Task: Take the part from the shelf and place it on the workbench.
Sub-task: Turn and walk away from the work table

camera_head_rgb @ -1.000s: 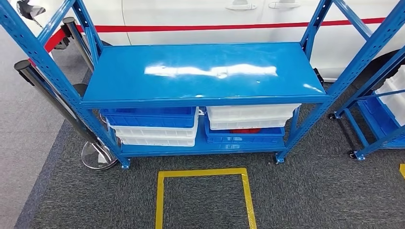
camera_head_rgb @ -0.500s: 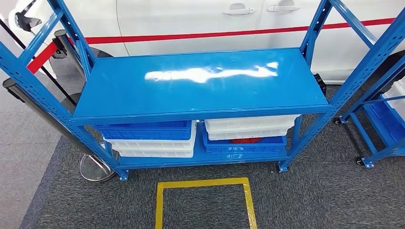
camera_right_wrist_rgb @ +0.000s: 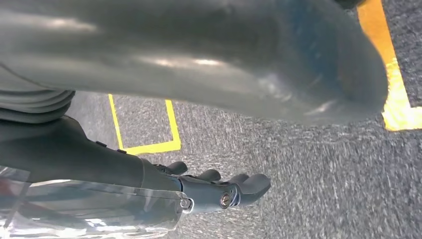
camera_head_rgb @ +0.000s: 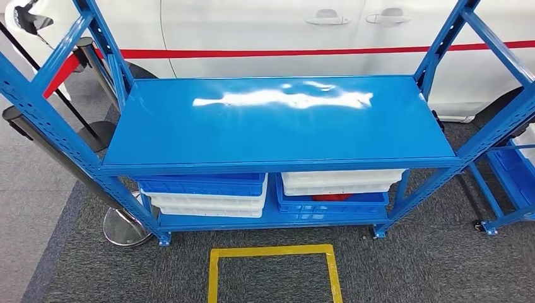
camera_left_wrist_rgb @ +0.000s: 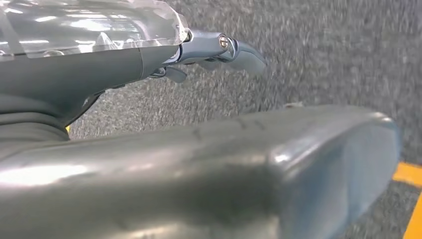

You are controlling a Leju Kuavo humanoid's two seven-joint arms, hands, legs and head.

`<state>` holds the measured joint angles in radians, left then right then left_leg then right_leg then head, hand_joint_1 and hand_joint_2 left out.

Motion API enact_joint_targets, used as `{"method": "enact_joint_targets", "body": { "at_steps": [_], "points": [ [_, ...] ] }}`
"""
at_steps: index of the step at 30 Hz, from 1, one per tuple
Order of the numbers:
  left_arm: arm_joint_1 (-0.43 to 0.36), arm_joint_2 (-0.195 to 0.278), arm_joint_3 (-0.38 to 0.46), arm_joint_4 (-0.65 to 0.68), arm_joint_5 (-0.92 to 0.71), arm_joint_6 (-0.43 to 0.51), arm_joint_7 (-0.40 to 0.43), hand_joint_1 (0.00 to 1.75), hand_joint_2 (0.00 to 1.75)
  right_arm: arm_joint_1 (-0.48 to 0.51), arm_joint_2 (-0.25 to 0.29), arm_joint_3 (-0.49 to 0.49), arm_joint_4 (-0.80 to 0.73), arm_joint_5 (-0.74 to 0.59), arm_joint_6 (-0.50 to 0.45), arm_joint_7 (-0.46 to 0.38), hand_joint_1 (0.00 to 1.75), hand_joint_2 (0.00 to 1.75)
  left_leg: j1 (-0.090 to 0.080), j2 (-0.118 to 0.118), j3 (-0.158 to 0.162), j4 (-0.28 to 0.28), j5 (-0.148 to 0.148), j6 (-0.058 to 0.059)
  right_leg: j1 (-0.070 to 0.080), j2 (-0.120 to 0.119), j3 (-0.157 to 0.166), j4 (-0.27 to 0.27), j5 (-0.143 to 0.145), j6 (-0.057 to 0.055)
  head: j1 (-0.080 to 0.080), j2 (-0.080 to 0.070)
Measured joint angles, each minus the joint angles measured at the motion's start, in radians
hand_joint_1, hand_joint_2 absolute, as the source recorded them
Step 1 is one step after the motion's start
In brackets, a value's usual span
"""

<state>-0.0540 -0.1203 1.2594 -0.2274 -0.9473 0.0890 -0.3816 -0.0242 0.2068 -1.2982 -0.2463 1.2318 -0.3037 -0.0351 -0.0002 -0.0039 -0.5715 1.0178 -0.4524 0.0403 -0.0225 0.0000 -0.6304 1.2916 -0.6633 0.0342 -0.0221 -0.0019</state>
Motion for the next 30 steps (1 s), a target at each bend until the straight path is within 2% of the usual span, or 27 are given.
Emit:
{"method": "enact_joint_targets", "body": {
  "at_steps": [1, 2, 3, 4, 5, 6, 9, 11, 12, 14, 15, 16, 17, 18, 19, 20, 21, 22, 23, 24, 29, 30],
  "points": [
    [0.001, 0.000, 0.000, 0.000, -0.003, 0.001, 0.002, 0.00, 0.00, 0.001, 0.000, -0.001, 0.000, 0.001, 0.000, 0.000, 0.00, 0.00, -0.003, -0.001, 0.005, 0.000, -0.005, 0.001, 0.001, 0.000, -0.012, -0.002, 0.023, -0.002, 0.000, 0.000],
    [0.001, 0.000, 0.000, 0.000, -0.006, 0.001, 0.003, 0.00, 0.00, 0.001, 0.000, -0.002, 0.000, 0.002, 0.000, 0.000, 0.00, 0.00, -0.005, -0.003, 0.013, 0.000, -0.010, 0.001, 0.002, 0.000, -0.003, -0.043, 0.064, -0.006, 0.000, 0.000],
    [0.002, -0.001, 0.000, 0.000, -0.006, 0.002, 0.003, 0.00, 0.00, 0.001, 0.000, -0.004, 0.000, 0.004, 0.000, -0.001, 0.00, 0.00, -0.007, -0.004, 0.020, 0.000, -0.015, 0.000, 0.005, 0.000, 0.019, -0.109, 0.113, -0.012, 0.000, 0.000],
    [0.002, -0.002, 0.000, 0.000, -0.006, 0.002, 0.003, 0.00, 0.00, 0.001, -0.001, -0.005, 0.000, 0.007, 0.001, -0.001, 0.00, 0.00, -0.009, -0.004, 0.026, 0.001, -0.021, -0.003, 0.009, 0.000, 0.043, -0.174, 0.148, -0.019, 0.000, 0.000],
    [0.001, -0.002, 0.000, 0.000, -0.002, 0.003, 0.003, 0.00, 0.00, 0.000, -0.002, -0.006, 0.000, 0.012, 0.002, -0.001, 0.00, 0.00, -0.011, -0.004, 0.029, 0.002, -0.025, -0.006, 0.012, -0.001, 0.062, -0.225, 0.171, -0.024, -0.001, 0.000],
    [0.001, -0.003, 0.000, 0.000, 0.002, 0.004, 0.003, 0.00, 0.00, -0.001, -0.003, -0.007, 0.000, 0.018, 0.004, -0.001, 0.00, 0.00, -0.011, -0.004, 0.029, 0.002, -0.029, -0.010, 0.015, 0.000, 0.072, -0.251, 0.177, -0.028, -0.001, 0.000],
    [0.000, -0.003, 0.001, 0.000, 0.013, 0.008, 0.003, 0.00, 0.00, -0.002, -0.004, -0.006, 0.000, 0.032, 0.011, 0.001, 0.00, 0.00, -0.010, -0.004, 0.032, 0.001, -0.035, -0.026, 0.014, 0.000, 0.077, -0.266, 0.176, -0.037, -0.001, 0.000],
    [0.001, -0.002, 0.001, 0.000, 0.014, 0.008, 0.002, 0.00, 0.00, -0.002, -0.005, -0.006, 0.000, 0.035, 0.013, 0.002, 0.00, 0.00, -0.009, -0.003, 0.020, 0.040, -0.063, -0.040, 0.008, -0.002, 0.084, -0.276, 0.180, -0.047, -0.003, 0.000],
    [0.002, -0.002, 0.001, 0.000, 0.014, 0.008, 0.002, 0.00, 0.00, -0.002, -0.006, -0.006, 0.000, 0.035, 0.012, 0.002, 0.00, 0.44, -0.006, -0.002, -0.003, 0.089, -0.092, -0.046, 0.006, -0.003, 0.087, -0.280, 0.181, -0.050, -0.005, 0.000],
    [0.003, -0.002, 0.002, 0.000, 0.014, 0.008, 0.002, 0.00, 0.00, -0.002, -0.006, -0.007, 0.000, 0.034, 0.005, 0.002, 0.00, 1.31, 0.003, -0.002, -0.069, 0.220, -0.154, -0.057, 0.005, -0.005, 0.088, -0.280, 0.179, -0.052, -0.006, 0.000],
    [0.003, -0.002, 0.002, 0.000, 0.014, 0.008, 0.002, 0.00, 0.00, -0.002, -0.006, -0.007, 0.000, 0.033, 0.000, 0.003, 0.00, 1.75, 0.008, -0.002, -0.095, 0.267, -0.167, -0.063, 0.004, -0.005, 0.089, -0.279, 0.178, -0.053, -0.006, 0.000],
    [0.004, -0.002, 0.002, 0.000, 0.014, 0.009, 0.004, 0.00, 0.00, -0.002, -0.006, -0.007, 0.000, 0.031, -0.003, 0.006, 0.00, 1.75, 0.013, -0.002, -0.103, 0.277, -0.157, -0.070, 0.003, -0.005, 0.091, -0.278, 0.175, -0.053, -0.006, 0.000],
    [0.005, -0.002, 0.002, 0.000, 0.014, 0.010, 0.006, 0.00, 0.00, -0.002, -0.006, -0.008, 0.000, 0.029, -0.004, 0.010, 0.00, 1.75, 0.019, -0.002, -0.091, 0.245, -0.127, -0.078, 0.000, -0.005, 0.093, -0.276, 0.172, -0.052, -0.005, 0.000],
    [0.006, -0.001, 0.003, 0.000, 0.014, 0.011, 0.008, 0.00, 0.00, -0.003, -0.006, -0.008, 0.000, 0.028, -0.005, 0.015, 0.00, 1.75, 0.026, -0.001, -0.061, 0.181, -0.085, -0.088, -0.004, -0.004, 0.097, -0.272, 0.168, -0.050, -0.006, 0.000],
    [0.006, -0.002, 0.004, 0.000, 0.014, 0.012, 0.011, 0.00, 0.00, -0.003, -0.007, -0.009, 0.000, 0.025, -0.007, 0.018, 0.00, 1.31, 0.031, -0.001, -0.027, 0.109, -0.052, -0.099, -0.006, -0.003, 0.099, -0.267, 0.162, -0.045, -0.006, 0.000],
    [0.006, -0.003, 0.005, 0.000, 0.014, 0.013, 0.014, 0.00, 0.00, -0.004, -0.007, -0.011, 0.000, 0.021, -0.010, 0.020, 0.00, 0.87, 0.034, -0.003, 0.000, 0.051, -0.028, -0.101, -0.006, -0.001, 0.100, -0.260, 0.155, -0.038, -0.007, 0.000],
    [0.005, -0.004, 0.006, 0.001, 0.014, 0.014, 0.017, 0.00, 0.00, -0.005, -0.008, -0.013, -0.001, 0.018, -0.014, 0.021, 0.00, 0.44, 0.035, -0.005, 0.016, 0.017, -0.020, -0.095, -0.004, 0.001, 0.100, -0.256, 0.151, -0.032, -0.008, 0.000],
    [0.005, -0.006, 0.007, 0.001, 0.014, 0.016, 0.020, 0.00, 0.00, -0.006, -0.008, -0.015, -0.001, 0.014, -0.018, 0.022, 0.00, 0.00, 0.034, -0.008, 0.021, 0.006, -0.023, -0.089, -0.002, 0.002, 0.099, -0.254, 0.148, -0.027, -0.008, 0.000],
    [0.005, -0.006, 0.008, 0.001, 0.014, 0.018, 0.023, 0.00, 0.00, -0.007, -0.008, -0.016, -0.001, 0.013, -0.021, 0.022, 0.00, 0.00, 0.032, -0.010, 0.021, 0.004, -0.022, -0.078, 0.000, 0.004, 0.100, -0.254, 0.148, -0.023, -0.009, 0.000],
    [0.005, -0.006, 0.009, 0.001, 0.013, 0.020, 0.026, 0.00, 0.00, -0.007, -0.008, -0.016, -0.001, 0.013, -0.022, 0.023, 0.00, 0.00, 0.030, -0.010, 0.021, 0.006, -0.024, -0.074, -0.001, 0.004, 0.101, -0.257, 0.150, -0.022, -0.008, 0.000],
    [0.004, -0.006, 0.010, 0.001, 0.008, 0.035, 0.038, 0.00, 0.00, -0.008, -0.008, -0.016, -0.001, 0.016, -0.022, 0.025, 0.00, 0.00, 0.025, -0.010, 0.021, 0.006, -0.025, -0.068, -0.004, 0.005, 0.106, -0.269, 0.153, -0.013, -0.009, 0.000],
    [0.004, -0.006, 0.010, 0.001, 0.007, 0.039, 0.042, 0.00, 0.44, -0.009, -0.008, -0.016, -0.001, 0.017, -0.022, 0.025, 0.00, 0.00, 0.024, -0.010, 0.021, 0.006, -0.025, -0.067, -0.004, 0.005, 0.107, -0.270, 0.154, -0.012, -0.009, 0.000]
  ]
}}
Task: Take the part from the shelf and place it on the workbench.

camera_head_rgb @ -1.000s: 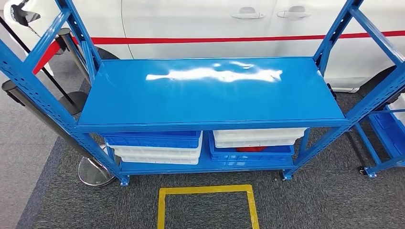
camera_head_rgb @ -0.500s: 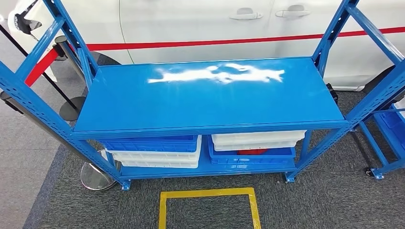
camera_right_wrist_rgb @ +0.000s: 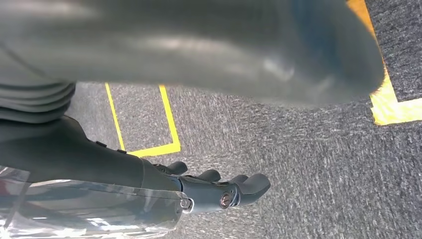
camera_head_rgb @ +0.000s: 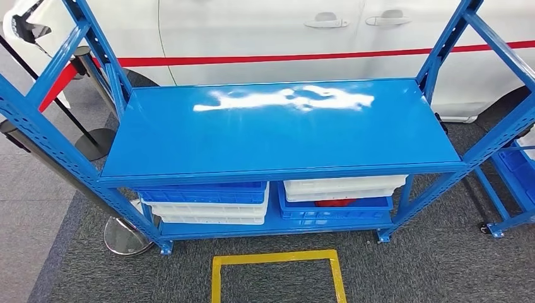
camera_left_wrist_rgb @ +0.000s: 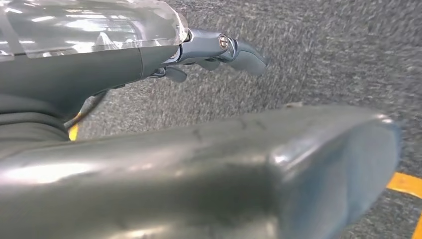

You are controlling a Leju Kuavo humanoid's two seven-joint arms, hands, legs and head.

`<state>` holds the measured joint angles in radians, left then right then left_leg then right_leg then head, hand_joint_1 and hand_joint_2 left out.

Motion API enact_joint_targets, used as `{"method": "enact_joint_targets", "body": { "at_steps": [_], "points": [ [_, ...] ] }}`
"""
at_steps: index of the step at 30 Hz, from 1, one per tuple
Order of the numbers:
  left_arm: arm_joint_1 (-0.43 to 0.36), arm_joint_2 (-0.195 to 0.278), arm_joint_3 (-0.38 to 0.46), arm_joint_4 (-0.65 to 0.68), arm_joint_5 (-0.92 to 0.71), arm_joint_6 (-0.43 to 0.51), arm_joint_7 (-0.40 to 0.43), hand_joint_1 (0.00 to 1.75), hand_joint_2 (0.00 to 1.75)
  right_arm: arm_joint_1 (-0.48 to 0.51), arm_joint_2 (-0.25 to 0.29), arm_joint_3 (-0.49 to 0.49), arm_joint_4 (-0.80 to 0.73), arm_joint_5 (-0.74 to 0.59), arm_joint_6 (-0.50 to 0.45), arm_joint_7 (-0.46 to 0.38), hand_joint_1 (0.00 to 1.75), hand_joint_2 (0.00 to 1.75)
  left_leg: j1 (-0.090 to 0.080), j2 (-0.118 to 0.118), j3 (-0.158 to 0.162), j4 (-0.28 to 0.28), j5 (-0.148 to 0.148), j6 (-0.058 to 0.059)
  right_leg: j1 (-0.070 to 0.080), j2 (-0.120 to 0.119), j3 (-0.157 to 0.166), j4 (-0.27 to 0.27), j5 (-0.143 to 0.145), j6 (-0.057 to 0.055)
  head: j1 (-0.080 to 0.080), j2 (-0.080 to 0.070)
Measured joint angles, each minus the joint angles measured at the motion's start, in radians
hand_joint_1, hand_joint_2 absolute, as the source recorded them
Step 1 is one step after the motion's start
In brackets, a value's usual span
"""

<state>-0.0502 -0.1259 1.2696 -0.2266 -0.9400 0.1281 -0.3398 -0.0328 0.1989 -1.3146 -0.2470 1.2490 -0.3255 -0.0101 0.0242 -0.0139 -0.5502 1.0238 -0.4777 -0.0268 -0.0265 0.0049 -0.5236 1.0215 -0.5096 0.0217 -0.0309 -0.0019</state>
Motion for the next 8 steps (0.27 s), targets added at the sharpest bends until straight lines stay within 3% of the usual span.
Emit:
{"method": "enact_joint_targets", "body": {
  "at_steps": [3, 4, 8],
  "points": [
    [0.000, 0.000, 0.000, 0.000, -0.002, 0.010, 0.010, 0.00, 1.75, 0.000, 0.000, 0.000, 0.000, 0.004, 0.001, 0.001, 0.00, 1.31, -0.001, 0.000, 0.000, 0.000, 0.000, 0.001, 0.000, 0.000, 0.000, -0.002, 0.001, 0.002, 0.000, 0.000],
    [-0.001, 0.000, 0.000, 0.000, -0.003, 0.014, 0.013, 0.00, 1.75, 0.000, 0.000, 0.000, 0.000, 0.006, 0.002, 0.001, 0.00, 1.75, -0.001, 0.000, 0.000, 0.000, 0.000, 0.001, 0.000, 0.000, 0.000, -0.002, 0.001, 0.002, 0.000, 0.000],
    [0.001, 0.002, -0.010, -0.001, 0.010, 0.033, 0.043, 0.00, 1.75, 0.001, 0.000, 0.011, 0.000, -0.008, 0.014, 0.004, 0.00, 1.75, -0.001, 0.000, 0.001, 0.000, -0.001, 0.002, 0.000, 0.000, 0.000, -0.002, 0.001, 0.002, 0.000, 0.000]
  ]
}}
